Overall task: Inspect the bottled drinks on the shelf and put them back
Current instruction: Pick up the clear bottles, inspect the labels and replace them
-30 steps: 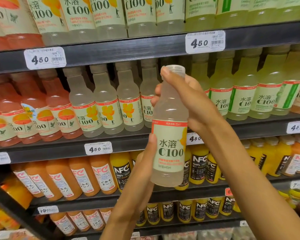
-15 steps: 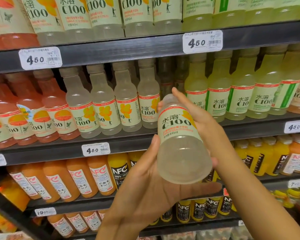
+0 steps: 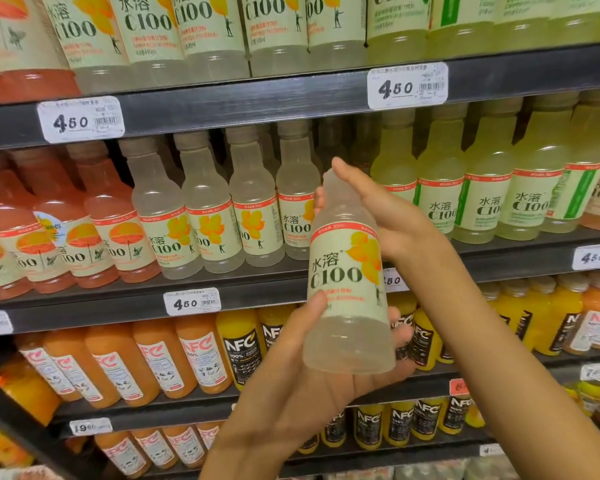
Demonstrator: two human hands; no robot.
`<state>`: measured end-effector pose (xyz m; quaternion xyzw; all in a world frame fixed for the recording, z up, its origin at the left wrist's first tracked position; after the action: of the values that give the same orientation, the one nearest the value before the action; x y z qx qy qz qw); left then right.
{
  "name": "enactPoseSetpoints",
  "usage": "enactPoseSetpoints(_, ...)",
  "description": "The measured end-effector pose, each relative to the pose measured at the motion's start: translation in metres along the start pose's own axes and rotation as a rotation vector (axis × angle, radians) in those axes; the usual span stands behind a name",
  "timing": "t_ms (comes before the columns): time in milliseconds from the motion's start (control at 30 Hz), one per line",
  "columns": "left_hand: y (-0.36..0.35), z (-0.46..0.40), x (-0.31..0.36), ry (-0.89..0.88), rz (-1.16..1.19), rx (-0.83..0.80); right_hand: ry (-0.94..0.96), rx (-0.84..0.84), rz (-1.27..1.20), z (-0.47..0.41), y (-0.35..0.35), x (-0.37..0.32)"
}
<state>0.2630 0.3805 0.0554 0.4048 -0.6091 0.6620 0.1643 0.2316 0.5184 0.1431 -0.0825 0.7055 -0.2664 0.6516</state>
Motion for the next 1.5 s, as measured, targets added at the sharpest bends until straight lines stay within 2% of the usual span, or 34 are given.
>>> enactPoseSetpoints(67, 0.01, -0.003, 0.002, -0.031, -0.122, 0.079, 0.145, -0.043, -0.002, 0.0, -0.003, -0.013)
enactPoseSetpoints(167, 0.02, -0.003, 0.01, -0.107, -0.509, 0.195, 0.352, -0.141, 0.097, 0.008, -0.008, -0.024)
enactPoseSetpoints(267, 0.022, -0.004, 0.017, -0.186, -0.751, 0.203, 0.488, -0.157, 0.231, 0.018, -0.015, -0.023)
enactPoseSetpoints(400, 0.024, -0.008, 0.021, -0.325, -0.827, 0.228, 0.563, -0.19, 0.478, 0.031, -0.018, -0.016)
enactPoseSetpoints(567, 0.034, -0.019, 0.029, -0.398, -0.957, 0.226, 0.634, -0.282, 0.486, 0.046, -0.015, -0.008)
enactPoseSetpoints(700, 0.045, -0.028, 0.03, -0.414, -1.042, 0.271, 0.607, -0.495, 0.582, 0.059, -0.022, -0.005)
enactPoseSetpoints(833, 0.052, -0.033, 0.032, -0.494, -1.072, 0.295, 0.564, -0.655, 0.726, 0.066, -0.027, -0.002)
enactPoseSetpoints(1000, 0.055, -0.03, 0.032, -0.483, -1.057, 0.282, 0.607, -0.692, 0.736, 0.066, -0.03, -0.003)
enactPoseSetpoints(1133, 0.053, -0.023, 0.031, -0.356, -1.076, 0.227, 0.63, -0.599, 0.628, 0.059, -0.029, -0.005)
enactPoseSetpoints(1300, 0.043, -0.016, 0.021, -0.145, -1.058, 0.087, 0.53, -0.544, 0.382, 0.042, -0.031, -0.007)
enactPoseSetpoints(1400, 0.04, -0.012, 0.013, -0.1, -0.939, 0.04, 0.529, -0.493, 0.342, 0.035, -0.029, -0.011)
enactPoseSetpoints(1500, 0.037, -0.008, 0.01, -0.12, -0.812, 0.06, 0.584, -0.349, 0.364, 0.031, -0.023, -0.017)
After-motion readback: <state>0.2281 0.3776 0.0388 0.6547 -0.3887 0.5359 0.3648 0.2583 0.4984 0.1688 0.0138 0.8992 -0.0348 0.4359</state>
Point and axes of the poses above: each hand's wrist, its own z-axis away from the middle knuckle, its own y-axis out of the back of the hand, x = y × z, the point moved 4 cm from there along -z, towards the middle knuckle
